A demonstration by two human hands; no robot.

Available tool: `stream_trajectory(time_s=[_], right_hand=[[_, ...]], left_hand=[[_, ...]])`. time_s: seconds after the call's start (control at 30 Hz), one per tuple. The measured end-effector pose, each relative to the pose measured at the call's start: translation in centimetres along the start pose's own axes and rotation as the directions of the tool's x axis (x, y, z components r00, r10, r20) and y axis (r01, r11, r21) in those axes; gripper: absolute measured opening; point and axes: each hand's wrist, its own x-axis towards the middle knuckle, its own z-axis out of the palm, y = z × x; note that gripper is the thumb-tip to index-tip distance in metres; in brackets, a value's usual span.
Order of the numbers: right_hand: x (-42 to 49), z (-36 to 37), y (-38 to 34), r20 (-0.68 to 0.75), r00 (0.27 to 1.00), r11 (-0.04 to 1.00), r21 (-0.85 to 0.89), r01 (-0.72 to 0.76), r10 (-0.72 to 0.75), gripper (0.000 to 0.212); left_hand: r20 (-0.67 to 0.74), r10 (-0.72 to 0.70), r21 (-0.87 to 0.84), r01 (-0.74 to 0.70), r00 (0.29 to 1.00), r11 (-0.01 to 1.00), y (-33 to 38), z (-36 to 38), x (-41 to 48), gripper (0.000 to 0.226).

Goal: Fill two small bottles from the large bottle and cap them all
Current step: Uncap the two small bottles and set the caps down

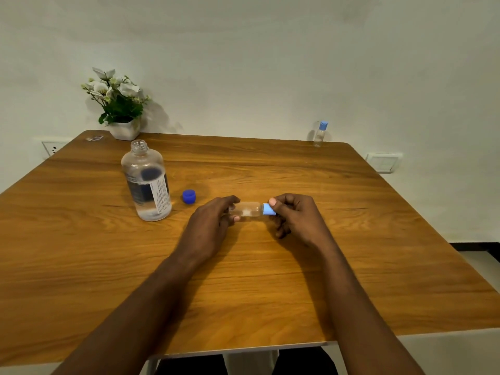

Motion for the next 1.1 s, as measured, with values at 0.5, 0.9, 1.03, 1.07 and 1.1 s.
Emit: stream_trajectory(time_s=[0.5,0.9,1.03,1.07,1.1], right_hand=[[-0.7,0.1,-0.9,-0.005,0.971,0.943,-0.240,0.232,-0.240,0.044],[-0.6,1.4,-0.4,-0.049,0.980,0.979,-0.070,0.189,-0.193,0.042],[0.1,1.3,0.0,-0.160,0.969,0.978,-0.126,0.169,-0.188,0.049],[0.2,1.3,0.1,-0.181,0.966,0.978,-0.137,0.160,-0.183,0.051],[0.5,1.3,0.2,-0.199,0.964,0.978,-0.151,0.147,-0.176,0.053]], left_hand=[[-0.008,-0.009,0.029,0.010,1.000,1.000,-0.1,0.1,0.2,0.037],[0.038,0.017,0.115,-0.021,0.999,0.993,0.3,0.4,0.0,0.042],[0.009,-0.050,0.031,0.050,0.999,0.998,0.2,0.5,0.1,0.039],[0.005,-0.065,0.010,0.065,0.998,0.998,0.2,0.5,0.2,0.039],[0.006,-0.072,-0.001,0.072,0.997,0.997,0.2,0.5,0.2,0.039]])
